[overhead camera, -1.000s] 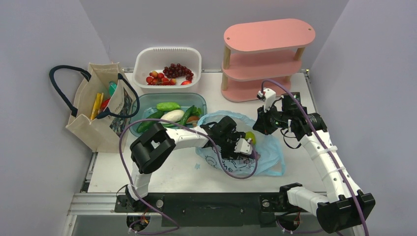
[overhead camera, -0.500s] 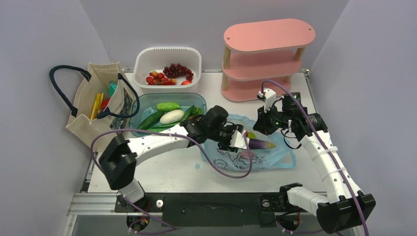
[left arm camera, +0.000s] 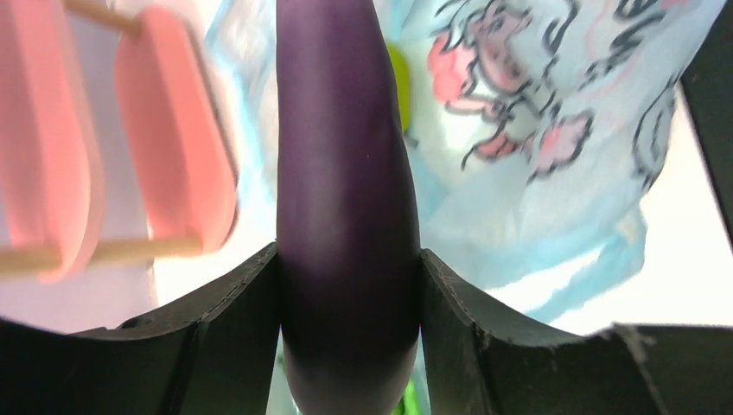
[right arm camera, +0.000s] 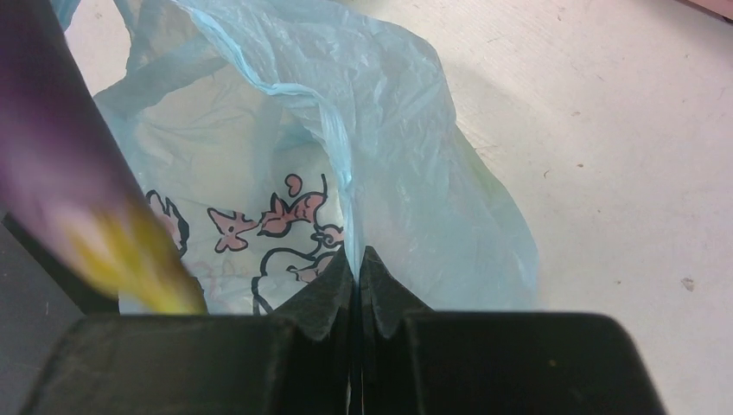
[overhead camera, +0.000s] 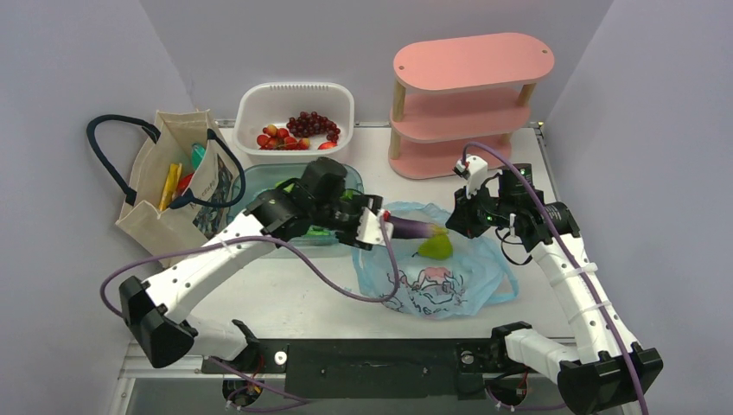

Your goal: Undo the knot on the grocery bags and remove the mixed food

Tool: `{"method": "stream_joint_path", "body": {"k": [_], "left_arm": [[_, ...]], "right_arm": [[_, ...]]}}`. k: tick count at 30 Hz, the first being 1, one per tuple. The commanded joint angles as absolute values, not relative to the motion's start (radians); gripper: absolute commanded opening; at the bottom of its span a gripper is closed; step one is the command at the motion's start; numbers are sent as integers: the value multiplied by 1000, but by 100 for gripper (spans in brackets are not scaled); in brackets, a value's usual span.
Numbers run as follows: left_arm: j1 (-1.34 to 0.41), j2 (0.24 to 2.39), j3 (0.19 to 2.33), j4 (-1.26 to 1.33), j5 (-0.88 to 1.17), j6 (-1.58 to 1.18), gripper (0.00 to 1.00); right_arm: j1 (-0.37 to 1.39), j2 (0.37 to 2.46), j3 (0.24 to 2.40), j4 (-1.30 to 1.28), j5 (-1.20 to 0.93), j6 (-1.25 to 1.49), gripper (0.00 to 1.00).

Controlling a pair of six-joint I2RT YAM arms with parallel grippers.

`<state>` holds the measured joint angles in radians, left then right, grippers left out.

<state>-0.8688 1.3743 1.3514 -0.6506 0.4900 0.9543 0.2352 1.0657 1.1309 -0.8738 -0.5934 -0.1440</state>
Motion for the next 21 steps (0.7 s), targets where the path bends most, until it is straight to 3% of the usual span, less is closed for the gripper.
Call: {"method": "stream_joint_path", "body": {"k": [1, 12, 21], "left_arm": [[-725, 1264, 1417, -810, 526, 1011, 39], [-180, 1372, 1386, -852, 541, 1054, 42], [-88, 1572, 1359, -776, 491, 1131, 42]], "right_arm": [[229, 1039, 1142, -857, -611, -138, 0], [231, 1040, 1138, -857, -629, -126, 0], [230, 1048, 1140, -855, -617, -121, 0]]}}
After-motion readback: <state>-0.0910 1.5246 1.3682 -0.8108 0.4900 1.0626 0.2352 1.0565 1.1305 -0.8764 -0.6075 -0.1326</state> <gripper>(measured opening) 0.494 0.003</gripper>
